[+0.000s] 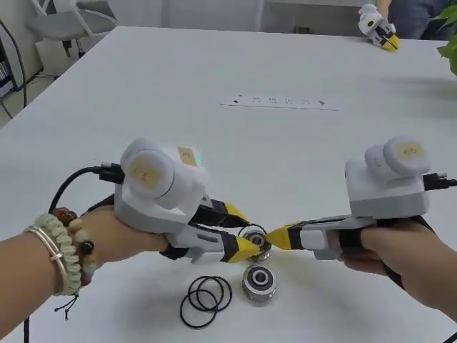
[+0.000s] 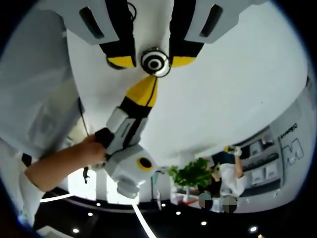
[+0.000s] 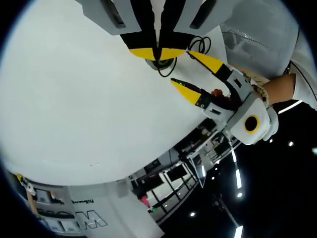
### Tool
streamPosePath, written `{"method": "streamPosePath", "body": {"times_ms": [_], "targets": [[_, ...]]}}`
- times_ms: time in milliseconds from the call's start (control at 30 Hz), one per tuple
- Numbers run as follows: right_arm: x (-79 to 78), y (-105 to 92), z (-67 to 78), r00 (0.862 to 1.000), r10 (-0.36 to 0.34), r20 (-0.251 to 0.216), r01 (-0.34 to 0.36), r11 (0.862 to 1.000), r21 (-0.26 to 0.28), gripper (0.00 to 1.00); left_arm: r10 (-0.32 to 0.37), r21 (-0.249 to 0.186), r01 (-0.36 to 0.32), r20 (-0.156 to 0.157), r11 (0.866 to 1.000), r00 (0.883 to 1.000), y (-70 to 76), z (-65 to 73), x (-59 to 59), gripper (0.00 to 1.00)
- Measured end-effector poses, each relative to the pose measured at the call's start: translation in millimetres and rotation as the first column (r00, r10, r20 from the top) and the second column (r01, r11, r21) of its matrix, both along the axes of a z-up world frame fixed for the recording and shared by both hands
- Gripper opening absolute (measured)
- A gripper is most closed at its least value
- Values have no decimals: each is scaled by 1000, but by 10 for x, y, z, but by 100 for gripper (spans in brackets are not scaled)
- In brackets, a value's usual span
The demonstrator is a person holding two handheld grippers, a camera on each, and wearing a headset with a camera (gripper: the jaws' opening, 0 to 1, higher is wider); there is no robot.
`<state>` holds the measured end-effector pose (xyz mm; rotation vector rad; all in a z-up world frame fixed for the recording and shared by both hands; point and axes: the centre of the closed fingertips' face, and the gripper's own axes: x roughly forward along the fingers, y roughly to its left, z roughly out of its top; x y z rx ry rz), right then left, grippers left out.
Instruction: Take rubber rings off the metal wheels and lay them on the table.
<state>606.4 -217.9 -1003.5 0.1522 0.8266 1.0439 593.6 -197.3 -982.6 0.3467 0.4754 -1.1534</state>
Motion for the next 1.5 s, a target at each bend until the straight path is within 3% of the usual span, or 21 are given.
{"method": "streamPosePath", "body": {"times_ms": [167, 300, 433, 533, 633, 700, 800, 967, 1200, 1500], "targets": [[21, -34, 127, 999, -35, -1, 35, 998, 42, 0, 15, -8, -15, 16, 1000, 1000, 86, 167, 14, 31], [17, -35, 190, 999, -41, 5, 40, 998, 58, 0, 26, -11, -26, 51, 1000, 998, 140, 317, 12, 34], [21, -23, 269, 999, -45, 7, 44, 996, 77, 0, 43, -41, -41, 60, 998, 997, 170, 441, -26, 36], [-10, 9, 329, 999, -32, 8, 31, 995, 94, 0, 53, -49, -49, 78, 998, 996, 207, 523, -52, 39], [-43, 52, 369, 1000, -15, 12, 14, 995, 100, 0, 66, -73, -61, 71, 995, 995, 245, 608, -93, 41], [-70, 83, 384, 1000, 0, 7, -1, 994, 105, 0, 73, -78, -66, 82, 995, 994, 282, 672, -125, 44], [-105, 115, 385, 1000, 15, 2, -15, 994, 108, 0, 81, -73, -73, 109, 995, 991, 361, 761, -162, 48], [-179, 181, 368, 999, 51, -8, -50, 994, 102, 0, 125, -87, -115, 120, 990, 985, 572, 889, -232, 49], [-270, 277, 383, 995, 96, -9, -94, 990, 102, 0, 195, -87, -186, 104, 979, 975, 857, 875, -384, 54], [-425, 357, 322, 985, 172, -16, -171, 983, 65, 0, 252, -77, -246, 83, 966, 964, 1049, 764, -620, 54]]}}
